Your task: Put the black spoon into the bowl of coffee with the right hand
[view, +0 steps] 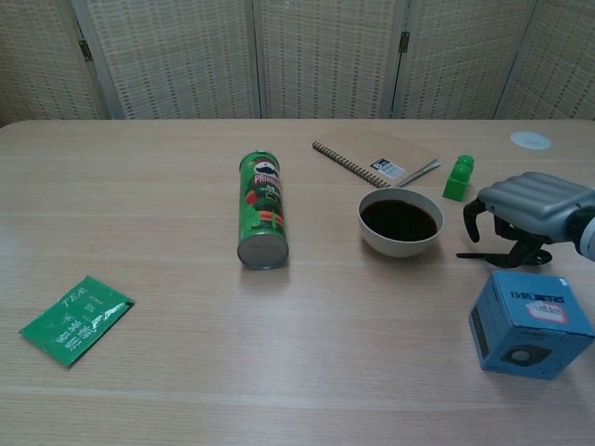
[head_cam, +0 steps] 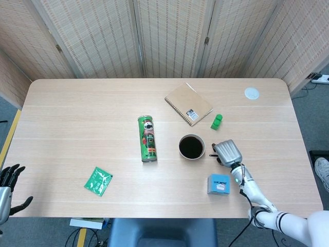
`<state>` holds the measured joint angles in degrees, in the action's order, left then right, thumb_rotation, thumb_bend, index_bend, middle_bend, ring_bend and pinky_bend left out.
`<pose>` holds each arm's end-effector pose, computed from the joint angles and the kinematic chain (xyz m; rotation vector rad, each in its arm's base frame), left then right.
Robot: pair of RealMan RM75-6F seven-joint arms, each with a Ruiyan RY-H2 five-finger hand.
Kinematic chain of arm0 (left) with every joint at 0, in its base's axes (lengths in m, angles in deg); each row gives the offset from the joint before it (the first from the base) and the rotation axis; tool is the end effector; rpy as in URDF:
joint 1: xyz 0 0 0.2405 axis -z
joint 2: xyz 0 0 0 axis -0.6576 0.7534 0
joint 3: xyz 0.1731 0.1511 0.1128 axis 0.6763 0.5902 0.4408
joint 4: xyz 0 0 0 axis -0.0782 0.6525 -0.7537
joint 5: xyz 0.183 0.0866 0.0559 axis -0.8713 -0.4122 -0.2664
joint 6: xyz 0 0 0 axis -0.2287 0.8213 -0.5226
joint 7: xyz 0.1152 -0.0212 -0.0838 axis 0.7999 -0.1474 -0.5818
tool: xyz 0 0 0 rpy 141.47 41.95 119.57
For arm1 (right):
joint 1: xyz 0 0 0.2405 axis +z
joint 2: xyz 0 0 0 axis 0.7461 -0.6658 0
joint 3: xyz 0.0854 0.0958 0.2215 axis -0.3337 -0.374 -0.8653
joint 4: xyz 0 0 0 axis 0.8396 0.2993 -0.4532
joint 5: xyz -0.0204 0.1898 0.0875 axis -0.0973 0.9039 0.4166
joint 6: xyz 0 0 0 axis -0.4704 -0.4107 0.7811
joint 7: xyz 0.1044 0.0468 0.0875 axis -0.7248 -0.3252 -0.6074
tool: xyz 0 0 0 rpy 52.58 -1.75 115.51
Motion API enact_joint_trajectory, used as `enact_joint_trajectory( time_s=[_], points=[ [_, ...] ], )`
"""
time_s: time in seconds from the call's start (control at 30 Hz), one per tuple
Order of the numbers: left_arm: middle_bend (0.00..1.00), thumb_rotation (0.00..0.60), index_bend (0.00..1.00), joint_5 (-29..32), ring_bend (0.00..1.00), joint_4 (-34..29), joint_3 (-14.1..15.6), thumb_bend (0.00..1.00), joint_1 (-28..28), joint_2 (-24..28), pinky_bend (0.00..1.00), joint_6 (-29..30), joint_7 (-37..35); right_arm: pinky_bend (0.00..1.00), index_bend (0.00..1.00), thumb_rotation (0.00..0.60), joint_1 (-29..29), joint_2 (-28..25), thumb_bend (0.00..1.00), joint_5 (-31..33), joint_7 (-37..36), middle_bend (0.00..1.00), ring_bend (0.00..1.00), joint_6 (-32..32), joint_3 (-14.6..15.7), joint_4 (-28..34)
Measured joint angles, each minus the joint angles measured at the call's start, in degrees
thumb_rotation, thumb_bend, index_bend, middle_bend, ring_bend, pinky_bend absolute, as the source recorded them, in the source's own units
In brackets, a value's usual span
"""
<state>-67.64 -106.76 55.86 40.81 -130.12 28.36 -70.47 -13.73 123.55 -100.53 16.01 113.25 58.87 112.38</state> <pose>-0.3321 0.1466 0.1594 -1.3422 -0.8400 -0.7918 -0.2578 -0.3378 -0.0256 1.8909 -0.7169 0.5420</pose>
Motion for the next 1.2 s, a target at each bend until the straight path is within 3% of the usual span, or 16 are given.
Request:
enact_joint_trajectory(
  time_s=[0.47, 1.2],
  points=[
    [0.14, 0.600, 0.17, -0.06, 0.12, 0.94, 0.06, 0.23, -0.21, -0.22, 0.17, 0.14, -1.06, 1.00, 0.53, 0.600, 1.19, 1.08, 0.25, 0.14, 9.70, 1.00, 1.00, 0.57, 1.64, -0.35],
    [0.14, 0.600, 0.17, 0.18, 0.12, 1.92, -0.03, 0.23, -0.44, -0.35, 0.17, 0.19, -2.05, 1.00, 0.53, 0.600, 1.89, 2.99, 0.25, 0.16, 10.66, 1.00, 1.00, -0.03, 1.92, -3.46]
  ],
)
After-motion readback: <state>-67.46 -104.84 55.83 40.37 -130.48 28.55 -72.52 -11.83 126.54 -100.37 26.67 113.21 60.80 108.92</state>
